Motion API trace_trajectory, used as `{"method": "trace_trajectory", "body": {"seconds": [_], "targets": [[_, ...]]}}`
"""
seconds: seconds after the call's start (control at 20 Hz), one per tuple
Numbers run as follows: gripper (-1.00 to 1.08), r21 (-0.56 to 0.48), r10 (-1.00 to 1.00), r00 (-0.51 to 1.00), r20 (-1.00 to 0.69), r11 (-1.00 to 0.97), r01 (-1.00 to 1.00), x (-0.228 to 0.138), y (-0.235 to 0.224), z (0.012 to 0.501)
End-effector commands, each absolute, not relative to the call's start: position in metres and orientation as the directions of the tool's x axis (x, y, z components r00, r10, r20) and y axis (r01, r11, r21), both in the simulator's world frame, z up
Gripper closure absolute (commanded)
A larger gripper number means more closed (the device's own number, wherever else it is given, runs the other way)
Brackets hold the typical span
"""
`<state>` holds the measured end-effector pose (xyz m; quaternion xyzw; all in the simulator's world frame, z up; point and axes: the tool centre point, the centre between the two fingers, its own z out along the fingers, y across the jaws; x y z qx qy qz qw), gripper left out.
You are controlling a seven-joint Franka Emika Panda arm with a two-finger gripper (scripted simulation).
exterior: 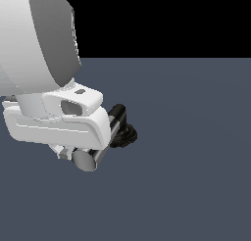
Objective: Turn on the faucet by rotating a designated handle.
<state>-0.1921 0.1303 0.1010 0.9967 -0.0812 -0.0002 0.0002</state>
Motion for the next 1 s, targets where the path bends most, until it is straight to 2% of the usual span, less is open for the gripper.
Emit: {"method": "trace_trajectory", "body": {"seconds": [0.0,0.95], "targets": [[1.08,0.0,-0.163,0.987,0.0,-0.987,-0.163,-0.193,0.124,0.101],[1.08,0.0,-0.163,0.987,0.0,-0.987,-0.163,-0.2,0.048,0.101]]}}
